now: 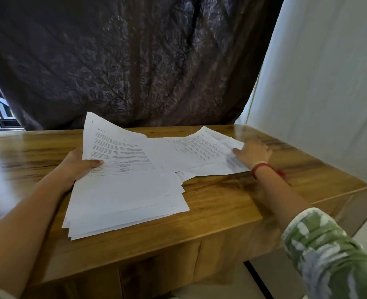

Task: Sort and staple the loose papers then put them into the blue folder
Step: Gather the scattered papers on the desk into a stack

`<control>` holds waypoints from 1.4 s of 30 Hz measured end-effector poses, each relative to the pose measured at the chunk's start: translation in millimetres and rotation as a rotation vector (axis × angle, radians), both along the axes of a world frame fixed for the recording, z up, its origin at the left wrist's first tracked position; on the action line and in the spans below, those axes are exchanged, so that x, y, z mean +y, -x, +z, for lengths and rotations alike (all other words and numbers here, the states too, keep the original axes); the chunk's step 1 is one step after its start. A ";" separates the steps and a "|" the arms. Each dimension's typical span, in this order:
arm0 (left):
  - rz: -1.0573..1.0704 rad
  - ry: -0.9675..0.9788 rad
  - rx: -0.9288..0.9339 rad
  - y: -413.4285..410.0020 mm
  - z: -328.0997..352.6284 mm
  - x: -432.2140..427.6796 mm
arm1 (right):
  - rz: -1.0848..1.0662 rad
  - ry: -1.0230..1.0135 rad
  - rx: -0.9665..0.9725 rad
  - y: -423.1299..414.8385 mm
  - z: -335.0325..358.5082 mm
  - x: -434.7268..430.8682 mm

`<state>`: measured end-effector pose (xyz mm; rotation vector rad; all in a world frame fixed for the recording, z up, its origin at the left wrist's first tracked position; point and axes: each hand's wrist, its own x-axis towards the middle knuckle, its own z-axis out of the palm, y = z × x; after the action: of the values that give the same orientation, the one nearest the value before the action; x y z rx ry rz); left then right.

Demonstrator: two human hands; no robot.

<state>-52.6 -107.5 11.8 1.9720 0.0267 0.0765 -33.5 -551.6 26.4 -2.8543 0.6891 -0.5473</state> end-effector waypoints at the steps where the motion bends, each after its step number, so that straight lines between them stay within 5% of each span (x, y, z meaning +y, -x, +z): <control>1: 0.006 -0.010 -0.007 -0.6 -0.2 -2.1 | -0.055 -0.005 0.068 -0.7 -4.2 -15.6; 14: 0.019 -0.038 -0.043 6.4 1.3 -14.4 | -0.159 -0.135 0.000 -5.5 -25.7 -76.2; 18: -0.016 -0.019 -0.050 6.1 0.4 -10.7 | -0.190 0.168 0.042 -4.3 -22.5 -55.8; 20: -0.026 -0.022 -0.050 4.6 0.0 -10.2 | -0.030 0.291 0.007 -4.4 -20.1 -31.5; 23: -0.036 -0.064 -0.067 3.8 -0.4 -10.9 | 0.339 0.095 -0.081 -2.9 -19.3 20.3; 26: -0.040 -0.065 -0.077 4.5 -0.2 -10.0 | 0.479 -0.033 0.082 -1.1 -20.0 75.7; 30: -0.023 -0.044 -0.072 5.1 -1.2 -10.8 | 0.535 -0.027 0.344 -11.3 -31.8 109.8; 42: -0.038 -0.047 -0.060 -1.4 -5.8 -5.4 | 0.579 -0.091 0.287 10.4 -23.7 128.0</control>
<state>-51.1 -112.9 6.0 2.0149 -0.0523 0.1124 -43.9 -423.7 2.7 -2.8679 -0.0989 -0.0185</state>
